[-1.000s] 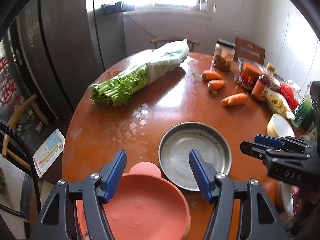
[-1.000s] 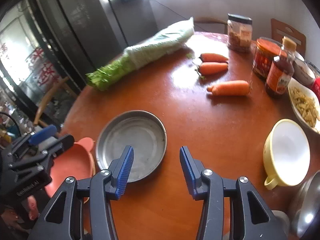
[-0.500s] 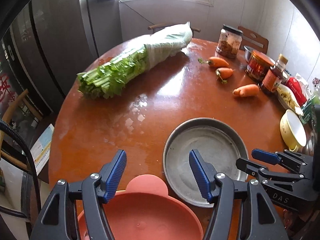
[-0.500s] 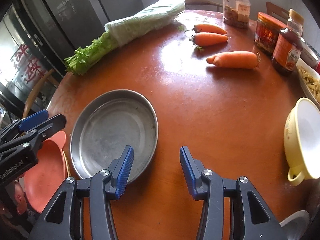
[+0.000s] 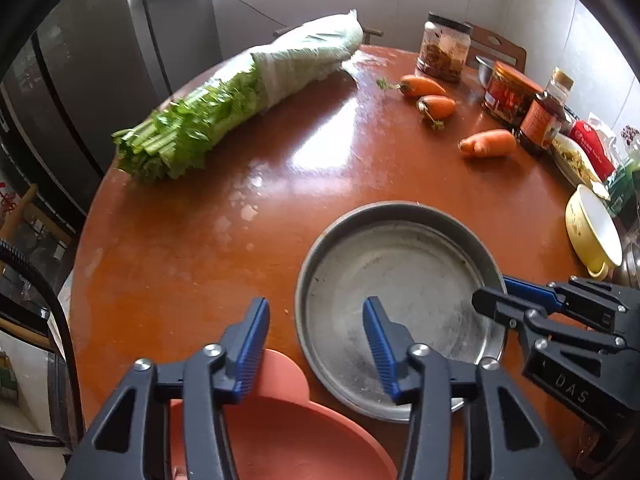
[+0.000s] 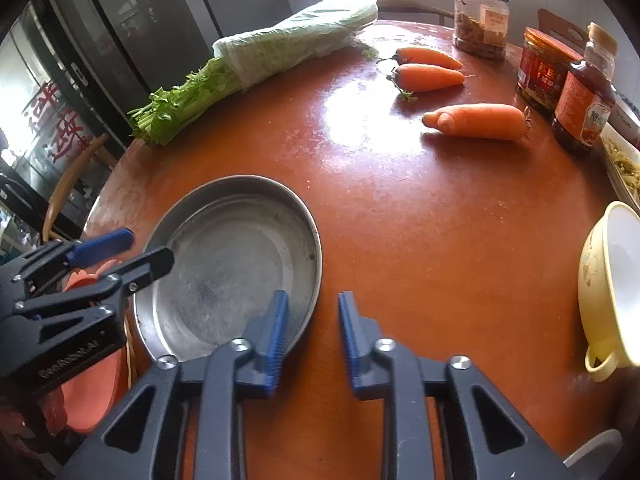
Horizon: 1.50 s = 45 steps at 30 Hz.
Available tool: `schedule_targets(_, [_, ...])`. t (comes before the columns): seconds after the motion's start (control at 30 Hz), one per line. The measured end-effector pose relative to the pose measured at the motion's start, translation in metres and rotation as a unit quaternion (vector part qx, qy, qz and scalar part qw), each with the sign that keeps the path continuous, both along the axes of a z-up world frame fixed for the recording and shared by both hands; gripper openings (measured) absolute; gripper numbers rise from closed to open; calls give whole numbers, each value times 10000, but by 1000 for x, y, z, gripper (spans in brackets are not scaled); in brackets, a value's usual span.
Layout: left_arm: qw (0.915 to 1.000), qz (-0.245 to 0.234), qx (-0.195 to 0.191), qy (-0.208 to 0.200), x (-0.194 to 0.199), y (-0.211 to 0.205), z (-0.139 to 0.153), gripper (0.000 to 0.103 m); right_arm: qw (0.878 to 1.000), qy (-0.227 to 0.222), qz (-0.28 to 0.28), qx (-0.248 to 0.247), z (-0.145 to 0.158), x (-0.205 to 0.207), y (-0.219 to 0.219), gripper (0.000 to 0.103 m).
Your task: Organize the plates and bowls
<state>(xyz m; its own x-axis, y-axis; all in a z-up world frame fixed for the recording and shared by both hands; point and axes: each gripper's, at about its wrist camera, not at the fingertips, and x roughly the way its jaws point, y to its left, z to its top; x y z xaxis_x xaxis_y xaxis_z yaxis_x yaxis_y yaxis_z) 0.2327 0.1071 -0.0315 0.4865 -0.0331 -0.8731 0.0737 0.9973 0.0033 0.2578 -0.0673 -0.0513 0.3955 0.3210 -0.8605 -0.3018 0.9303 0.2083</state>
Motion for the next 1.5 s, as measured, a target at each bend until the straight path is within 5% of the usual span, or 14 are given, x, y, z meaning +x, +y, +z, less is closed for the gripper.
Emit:
schedule_targets(0.1, [10000,-33,-21,56,1,-3,-4,36,10000,-33,30,26,0,0,2,14])
schedule_targets(0.77, [9972,86,-358,-643,-23,5,43,36,9971,-724,19,244,55,-12,-1,13])
schedule_targets(1.13, [9928,368,-369,-1076,-66,33,76,36,9909,-1209,352,471,99,-46,25,13])
schedule_targets(1.5, [9891,659,-307,-1283,-117,65,90,36,9866,-1349,737,552,110,-83,61,13])
